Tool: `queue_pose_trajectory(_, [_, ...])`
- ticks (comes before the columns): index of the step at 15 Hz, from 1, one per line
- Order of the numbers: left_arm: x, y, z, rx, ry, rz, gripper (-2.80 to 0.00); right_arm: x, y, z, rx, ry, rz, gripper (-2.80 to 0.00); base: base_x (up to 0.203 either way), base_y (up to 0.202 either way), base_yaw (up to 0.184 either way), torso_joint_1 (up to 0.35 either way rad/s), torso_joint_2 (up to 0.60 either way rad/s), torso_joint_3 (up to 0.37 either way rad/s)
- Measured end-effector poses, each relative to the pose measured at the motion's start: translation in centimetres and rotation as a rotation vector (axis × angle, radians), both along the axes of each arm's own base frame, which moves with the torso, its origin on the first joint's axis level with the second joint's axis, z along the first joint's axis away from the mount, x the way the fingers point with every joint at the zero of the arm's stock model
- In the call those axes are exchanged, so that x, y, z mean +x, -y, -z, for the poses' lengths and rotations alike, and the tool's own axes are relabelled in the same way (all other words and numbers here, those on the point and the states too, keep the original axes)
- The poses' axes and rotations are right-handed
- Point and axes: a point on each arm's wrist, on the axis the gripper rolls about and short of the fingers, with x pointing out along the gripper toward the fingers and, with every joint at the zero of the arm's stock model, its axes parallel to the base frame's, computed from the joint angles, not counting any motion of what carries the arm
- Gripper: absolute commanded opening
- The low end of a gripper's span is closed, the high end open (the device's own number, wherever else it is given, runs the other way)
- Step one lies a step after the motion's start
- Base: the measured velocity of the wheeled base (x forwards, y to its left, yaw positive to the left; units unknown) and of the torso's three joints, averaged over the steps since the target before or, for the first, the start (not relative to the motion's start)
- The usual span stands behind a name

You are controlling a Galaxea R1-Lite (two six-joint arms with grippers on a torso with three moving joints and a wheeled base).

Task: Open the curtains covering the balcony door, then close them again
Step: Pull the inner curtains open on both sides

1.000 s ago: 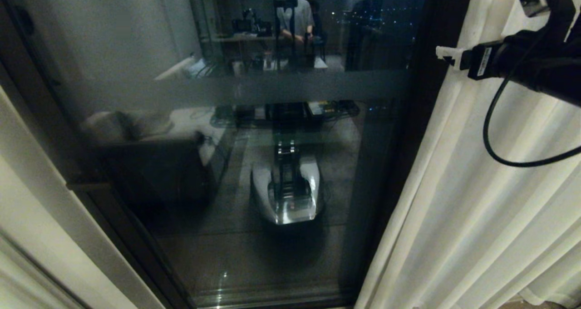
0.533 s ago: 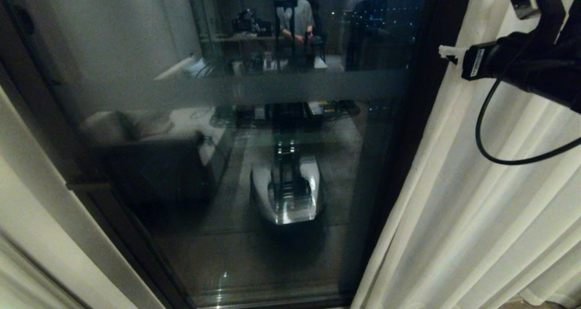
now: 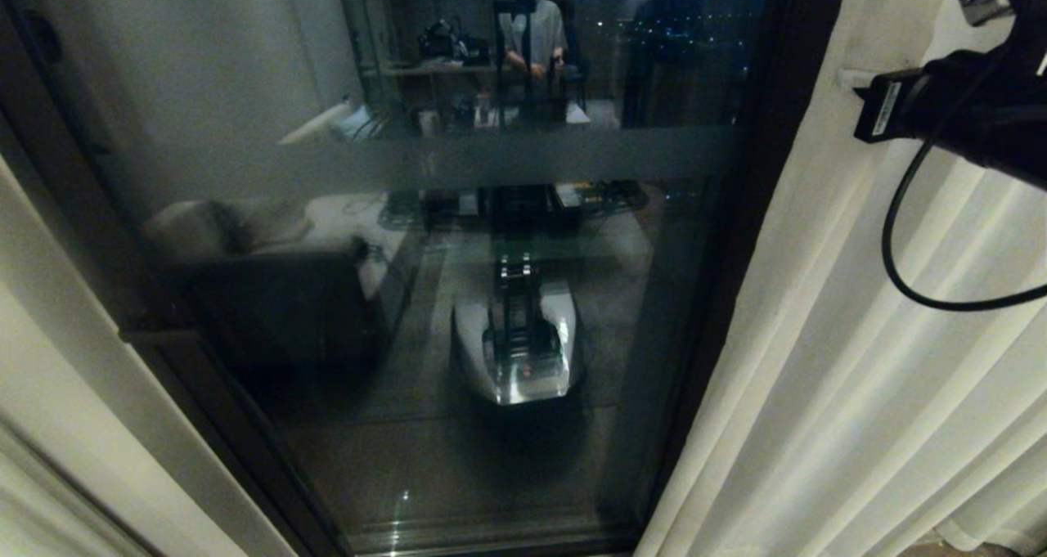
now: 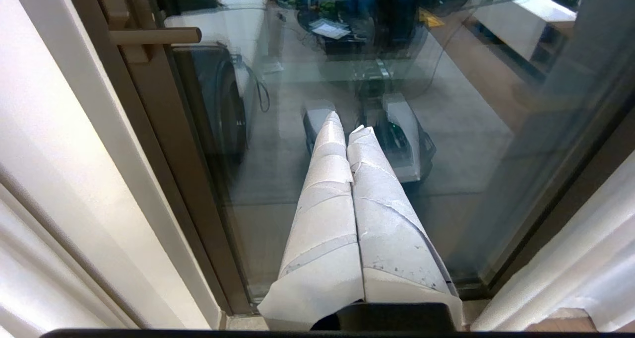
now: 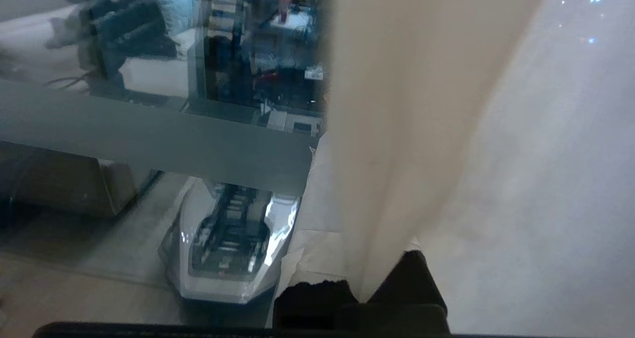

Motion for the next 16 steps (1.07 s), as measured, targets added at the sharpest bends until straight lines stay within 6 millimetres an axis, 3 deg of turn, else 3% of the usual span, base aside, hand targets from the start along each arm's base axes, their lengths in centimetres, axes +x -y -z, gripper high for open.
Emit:
queue_pose_trajectory(8, [0.0,0.0,0.0,-0.001,0.000,0.000,-2.80,-1.7,0.2,0.1,0.012,0.059,0.008,-2.80,0.000,0.000,0.000,0.000,0.00,0.000])
queue_pose_trajectory(16, [0.0,0.0,0.0,-0.001,0.000,0.000,-2.80,-2.1,0.3,-0.1,0.012,0.069,0.009,-2.80,0.000,0.000,0.000,0.000,0.00,0.000])
